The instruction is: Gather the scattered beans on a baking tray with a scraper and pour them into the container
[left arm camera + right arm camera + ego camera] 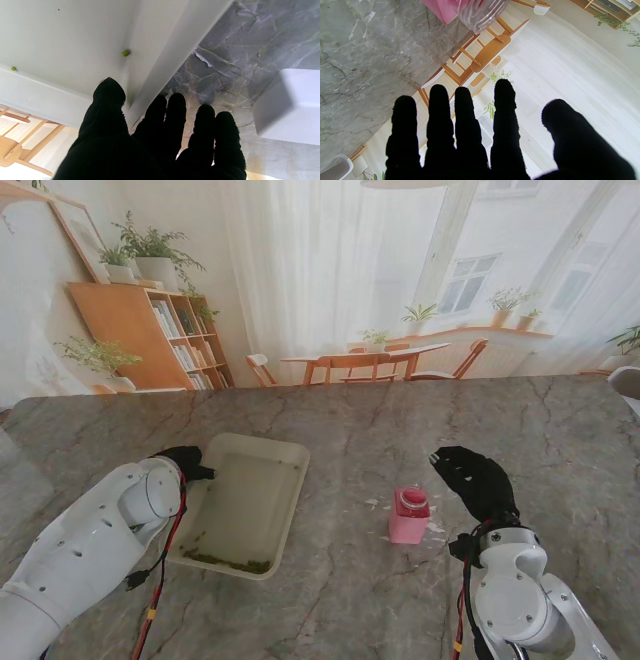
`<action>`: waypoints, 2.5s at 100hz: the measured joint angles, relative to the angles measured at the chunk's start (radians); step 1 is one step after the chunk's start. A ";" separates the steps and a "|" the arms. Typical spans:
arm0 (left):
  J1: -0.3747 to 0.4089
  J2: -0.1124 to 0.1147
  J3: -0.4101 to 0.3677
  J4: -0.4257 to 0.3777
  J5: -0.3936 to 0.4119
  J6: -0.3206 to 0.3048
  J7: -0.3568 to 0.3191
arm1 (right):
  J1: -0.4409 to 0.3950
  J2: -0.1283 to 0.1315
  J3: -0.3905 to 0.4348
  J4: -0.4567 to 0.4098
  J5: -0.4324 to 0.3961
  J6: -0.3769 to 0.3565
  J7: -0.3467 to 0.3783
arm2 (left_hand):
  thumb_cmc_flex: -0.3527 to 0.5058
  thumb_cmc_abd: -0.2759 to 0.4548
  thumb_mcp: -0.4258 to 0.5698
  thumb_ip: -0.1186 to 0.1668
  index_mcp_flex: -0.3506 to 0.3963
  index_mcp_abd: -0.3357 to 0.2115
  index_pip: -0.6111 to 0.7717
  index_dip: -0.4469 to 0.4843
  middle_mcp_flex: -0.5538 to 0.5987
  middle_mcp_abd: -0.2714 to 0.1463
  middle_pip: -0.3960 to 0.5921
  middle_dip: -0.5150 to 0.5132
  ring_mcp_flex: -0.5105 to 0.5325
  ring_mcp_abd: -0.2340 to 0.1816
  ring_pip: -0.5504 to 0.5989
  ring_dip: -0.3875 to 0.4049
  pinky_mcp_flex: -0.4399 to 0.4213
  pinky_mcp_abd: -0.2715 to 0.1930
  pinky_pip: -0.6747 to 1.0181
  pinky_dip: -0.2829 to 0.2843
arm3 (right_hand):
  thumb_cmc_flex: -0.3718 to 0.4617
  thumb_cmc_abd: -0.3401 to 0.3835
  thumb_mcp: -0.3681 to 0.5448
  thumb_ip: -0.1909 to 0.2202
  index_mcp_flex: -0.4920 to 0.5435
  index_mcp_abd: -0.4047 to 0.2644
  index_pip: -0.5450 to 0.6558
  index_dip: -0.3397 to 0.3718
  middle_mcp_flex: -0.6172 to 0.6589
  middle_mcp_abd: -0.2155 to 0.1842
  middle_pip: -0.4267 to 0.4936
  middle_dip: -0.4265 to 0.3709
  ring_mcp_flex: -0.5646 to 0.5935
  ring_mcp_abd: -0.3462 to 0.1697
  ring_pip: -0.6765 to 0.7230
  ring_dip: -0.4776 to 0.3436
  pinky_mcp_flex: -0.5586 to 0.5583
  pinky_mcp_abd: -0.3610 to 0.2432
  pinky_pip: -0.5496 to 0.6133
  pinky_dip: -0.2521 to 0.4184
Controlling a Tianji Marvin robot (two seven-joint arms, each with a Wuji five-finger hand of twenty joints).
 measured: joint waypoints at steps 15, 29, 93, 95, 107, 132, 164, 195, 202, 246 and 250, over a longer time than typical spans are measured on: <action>-0.009 -0.004 0.020 0.016 -0.004 0.012 0.029 | 0.000 0.000 0.000 0.000 0.000 0.000 0.000 | 0.037 -0.060 -0.010 0.000 0.003 -0.033 0.171 0.277 0.020 -0.035 0.106 0.056 -0.006 0.007 0.040 0.043 0.015 0.000 0.051 0.023 | 0.000 0.006 0.000 0.000 0.000 0.000 0.000 0.000 0.000 0.000 0.000 0.000 0.000 0.000 0.000 0.000 0.000 0.000 0.000 0.000; -0.015 -0.007 0.036 0.024 -0.005 0.021 0.044 | -0.001 0.000 0.001 0.000 0.000 0.000 -0.002 | 0.061 -0.083 -0.010 0.000 -0.006 -0.057 0.370 0.372 0.060 -0.062 0.190 0.096 -0.006 0.024 0.052 0.048 0.040 0.000 0.096 0.035 | 0.000 0.007 0.000 0.000 0.000 0.000 0.000 0.000 0.000 0.000 0.000 0.000 0.000 0.000 0.000 0.000 0.000 0.000 0.000 0.000; 0.048 -0.056 -0.081 0.010 -0.088 0.036 0.193 | -0.003 -0.001 0.001 -0.001 0.002 0.001 -0.012 | 0.029 -0.226 0.251 -0.004 0.095 -0.025 0.917 0.536 0.285 -0.047 -0.240 -0.334 0.282 -0.016 -0.060 -0.377 0.455 0.084 0.150 -0.202 | 0.000 0.008 0.000 0.000 0.000 0.000 0.000 0.000 0.000 0.000 0.000 0.000 0.000 0.000 0.000 0.000 0.000 0.000 0.000 0.000; 0.052 -0.057 -0.087 0.005 -0.097 0.037 0.197 | -0.003 -0.001 0.002 -0.001 0.002 0.001 -0.013 | 0.024 -0.226 0.258 -0.004 0.095 -0.023 0.917 0.536 0.287 -0.045 -0.241 -0.360 0.282 -0.015 -0.066 -0.386 0.461 0.086 0.150 -0.209 | 0.000 0.008 0.000 0.000 0.000 0.000 0.000 0.000 0.000 0.000 0.000 0.000 0.000 0.000 0.000 0.000 0.000 0.000 0.000 0.000; 0.078 -0.070 -0.131 -0.021 -0.175 0.050 0.226 | -0.005 -0.001 0.003 -0.002 0.003 0.001 -0.014 | 0.007 -0.226 0.320 -0.004 0.124 0.013 0.956 0.541 0.331 0.004 -0.301 -0.624 0.303 -0.006 -0.141 -0.489 0.534 0.111 0.128 -0.287 | 0.000 0.008 -0.001 0.000 0.000 0.000 0.000 0.000 0.000 0.000 0.000 0.000 0.000 0.000 0.000 0.000 0.000 0.000 0.000 0.000; 0.121 -0.112 -0.227 -0.078 -0.390 0.109 0.253 | -0.007 -0.002 0.004 -0.002 0.004 0.001 -0.015 | -0.036 -0.291 0.497 0.070 0.170 0.050 1.030 0.562 0.446 0.033 -0.276 -0.605 0.585 -0.020 0.065 -0.453 0.723 0.117 0.131 -0.395 | 0.000 0.009 -0.026 0.000 0.000 0.000 0.000 0.000 0.001 0.000 0.000 0.000 0.000 0.000 0.000 0.000 0.000 0.000 0.000 0.000; 0.166 -0.161 -0.316 -0.096 -0.584 0.169 0.297 | -0.008 -0.002 0.006 -0.003 0.004 0.001 -0.016 | -0.042 -0.425 0.694 0.069 0.213 0.049 1.064 0.563 0.550 0.024 -0.291 -0.456 0.719 -0.024 0.135 -0.410 0.850 0.102 0.218 -0.489 | 0.001 0.020 -0.026 0.000 0.000 0.000 0.000 0.000 0.001 0.000 0.000 0.000 0.000 0.000 0.000 0.000 -0.001 0.001 0.000 0.000; 0.180 -0.242 -0.424 -0.085 -0.859 0.237 0.477 | -0.008 -0.002 0.006 -0.003 0.004 0.003 -0.016 | -0.015 -0.478 0.743 0.069 0.212 0.051 1.089 0.557 0.600 0.014 -0.303 -0.304 0.793 -0.032 0.158 -0.344 0.922 0.079 0.241 -0.594 | 0.001 0.020 -0.026 0.000 0.001 0.000 0.000 0.000 0.001 0.000 0.000 0.000 0.000 0.001 0.000 0.000 -0.009 0.001 0.000 0.000; 0.181 -0.250 -0.427 -0.085 -0.866 0.238 0.488 | -0.008 -0.002 0.006 -0.003 0.004 0.003 -0.016 | -0.015 -0.479 0.742 0.069 0.212 0.052 1.090 0.557 0.600 0.013 -0.295 -0.270 0.816 -0.038 0.174 -0.308 0.940 0.072 0.241 -0.602 | 0.001 0.020 -0.026 0.000 0.001 0.000 0.000 0.000 0.001 0.000 0.000 0.000 0.000 0.001 0.000 0.000 -0.009 0.001 0.000 0.000; 0.204 -0.253 -0.419 -0.127 -0.852 0.189 0.524 | -0.006 -0.002 0.005 -0.002 0.004 0.003 -0.014 | -0.014 -0.478 0.743 0.069 0.211 0.052 1.091 0.557 0.602 0.010 -0.277 -0.174 0.854 -0.047 0.185 -0.097 0.970 0.067 0.315 -0.479 | 0.001 0.020 -0.027 0.000 0.022 0.000 -0.006 0.000 0.001 0.000 0.000 0.000 0.000 0.001 0.000 0.000 -0.010 0.001 0.000 0.000; 0.205 -0.253 -0.417 -0.133 -0.853 0.183 0.531 | -0.006 -0.002 0.005 -0.002 0.004 0.003 -0.014 | -0.014 -0.478 0.743 0.069 0.211 0.052 1.091 0.557 0.602 0.010 -0.273 -0.166 0.854 -0.047 0.192 -0.084 0.971 0.067 0.325 -0.465 | 0.001 0.020 -0.027 0.000 0.022 0.000 -0.006 0.000 0.001 0.000 0.000 0.000 0.000 0.001 0.000 0.000 -0.010 0.001 0.000 0.000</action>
